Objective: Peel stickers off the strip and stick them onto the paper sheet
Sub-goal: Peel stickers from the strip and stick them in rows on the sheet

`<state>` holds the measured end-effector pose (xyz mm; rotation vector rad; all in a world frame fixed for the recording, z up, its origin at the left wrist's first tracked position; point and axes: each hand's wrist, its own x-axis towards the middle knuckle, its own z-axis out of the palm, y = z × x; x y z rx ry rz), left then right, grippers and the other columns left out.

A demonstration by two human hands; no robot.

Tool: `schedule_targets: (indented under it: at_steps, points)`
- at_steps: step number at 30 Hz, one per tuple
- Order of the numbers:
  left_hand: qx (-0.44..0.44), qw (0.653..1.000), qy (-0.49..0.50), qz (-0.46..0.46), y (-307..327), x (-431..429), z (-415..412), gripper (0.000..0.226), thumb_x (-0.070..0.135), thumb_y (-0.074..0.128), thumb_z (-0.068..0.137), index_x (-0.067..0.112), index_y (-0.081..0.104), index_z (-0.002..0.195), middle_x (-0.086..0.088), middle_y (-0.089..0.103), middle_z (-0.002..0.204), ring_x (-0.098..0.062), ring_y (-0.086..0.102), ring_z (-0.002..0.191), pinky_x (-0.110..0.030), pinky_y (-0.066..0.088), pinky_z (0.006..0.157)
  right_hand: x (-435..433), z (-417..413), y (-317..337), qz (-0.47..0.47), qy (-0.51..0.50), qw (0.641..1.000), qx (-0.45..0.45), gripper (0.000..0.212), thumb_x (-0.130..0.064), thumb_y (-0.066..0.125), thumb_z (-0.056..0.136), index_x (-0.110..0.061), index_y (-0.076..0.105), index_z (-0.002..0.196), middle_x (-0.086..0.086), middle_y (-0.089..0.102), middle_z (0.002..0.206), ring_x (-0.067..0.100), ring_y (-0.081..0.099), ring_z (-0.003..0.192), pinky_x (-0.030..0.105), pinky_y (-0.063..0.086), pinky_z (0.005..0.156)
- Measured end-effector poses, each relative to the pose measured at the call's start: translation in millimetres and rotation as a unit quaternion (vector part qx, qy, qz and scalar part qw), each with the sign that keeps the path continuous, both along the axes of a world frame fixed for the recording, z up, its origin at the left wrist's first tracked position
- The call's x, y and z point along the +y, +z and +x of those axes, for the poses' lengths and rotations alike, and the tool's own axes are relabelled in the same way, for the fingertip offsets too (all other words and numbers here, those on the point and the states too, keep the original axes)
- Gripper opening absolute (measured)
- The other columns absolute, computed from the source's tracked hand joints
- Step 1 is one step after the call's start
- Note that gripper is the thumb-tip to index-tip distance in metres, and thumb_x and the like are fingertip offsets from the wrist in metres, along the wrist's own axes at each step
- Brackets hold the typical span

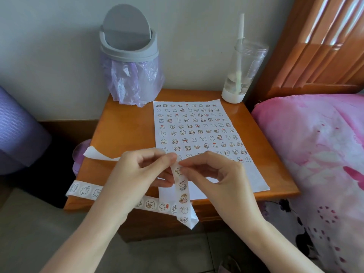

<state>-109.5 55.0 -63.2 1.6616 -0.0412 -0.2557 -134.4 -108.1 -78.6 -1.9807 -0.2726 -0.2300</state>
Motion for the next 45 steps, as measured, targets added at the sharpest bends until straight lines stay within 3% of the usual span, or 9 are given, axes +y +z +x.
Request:
schedule_targets:
  at_steps: [23, 29, 34, 36, 39, 42, 45]
  points:
    - [-0.011, 1.000, 0.015, 0.024, -5, -1, 0, 0.016, 0.025, 0.062, 0.084, 0.018, 0.074, 0.077, 0.003, 0.075, 0.069, -0.010, 0.071, 0.067, -0.013, 0.054, 0.055, 2, 5, -2, -0.018, -0.006, 1.000, -0.001, 0.007, -0.016, 0.070, 0.082, -0.023, 0.070, 0.085, -0.016, 0.067, 0.088, 0.003, 0.062, 0.087, 0.016, 0.053, 0.073]
    - [-0.028, 0.997, 0.017, 0.073, -9, 0, 2, 0.017, 0.028, 0.060, 0.086, 0.019, 0.072, 0.079, 0.006, 0.074, 0.070, -0.006, 0.070, 0.065, -0.014, 0.055, 0.058, 8, 6, -3, -0.051, -0.018, 0.998, 0.037, 0.019, -0.026, 0.066, 0.083, -0.041, 0.057, 0.076, -0.020, 0.056, 0.092, 0.005, 0.051, 0.089, 0.010, 0.042, 0.078]
    - [-0.055, 0.989, 0.035, 0.132, -14, 10, 7, 0.017, 0.025, 0.056, 0.090, 0.019, 0.071, 0.083, 0.010, 0.073, 0.074, 0.001, 0.068, 0.065, -0.008, 0.050, 0.052, -2, 15, 1, 0.024, -0.013, 0.996, 0.085, 0.008, -0.021, 0.061, 0.087, -0.028, 0.061, 0.083, -0.013, 0.064, 0.086, 0.006, 0.059, 0.084, 0.015, 0.048, 0.076]
    - [-0.053, 0.985, 0.033, 0.162, -17, 16, 9, 0.018, 0.026, 0.054, 0.091, 0.020, 0.070, 0.084, 0.008, 0.074, 0.076, 0.000, 0.068, 0.066, -0.012, 0.053, 0.053, -7, 21, -2, 0.013, -0.018, 0.993, 0.113, 0.006, -0.020, 0.061, 0.087, -0.026, 0.062, 0.085, -0.012, 0.065, 0.085, 0.007, 0.059, 0.081, 0.018, 0.049, 0.075]
    - [-0.046, 0.983, 0.039, 0.176, -20, 22, 12, 0.020, 0.025, 0.053, 0.092, 0.017, 0.068, 0.081, 0.006, 0.074, 0.074, -0.004, 0.069, 0.065, -0.021, 0.057, 0.054, -10, 26, -10, -0.033, -0.017, 0.989, 0.145, 0.004, -0.020, 0.062, 0.087, -0.023, 0.064, 0.088, -0.009, 0.065, 0.085, 0.007, 0.057, 0.077, 0.010, 0.046, 0.065]
    - [-0.037, 0.981, 0.031, 0.187, -23, 21, 13, 0.020, 0.025, 0.052, 0.093, 0.016, 0.067, 0.081, 0.004, 0.073, 0.078, -0.004, 0.069, 0.068, -0.021, 0.058, 0.058, -12, 28, -15, -0.051, -0.014, 0.985, 0.161, 0.004, -0.020, 0.063, 0.086, -0.022, 0.066, 0.088, -0.004, 0.066, 0.085, 0.010, 0.058, 0.077, 0.009, 0.043, 0.062]
    - [-0.020, 0.983, 0.021, 0.179, -26, 21, 14, 0.022, 0.029, 0.053, 0.092, 0.020, 0.068, 0.079, 0.006, 0.074, 0.080, -0.006, 0.070, 0.074, -0.035, 0.060, 0.072, -16, 29, -15, -0.059, -0.008, 0.985, 0.164, 0.005, -0.018, 0.064, 0.086, -0.022, 0.066, 0.086, -0.003, 0.067, 0.083, 0.012, 0.059, 0.077, 0.011, 0.044, 0.063]
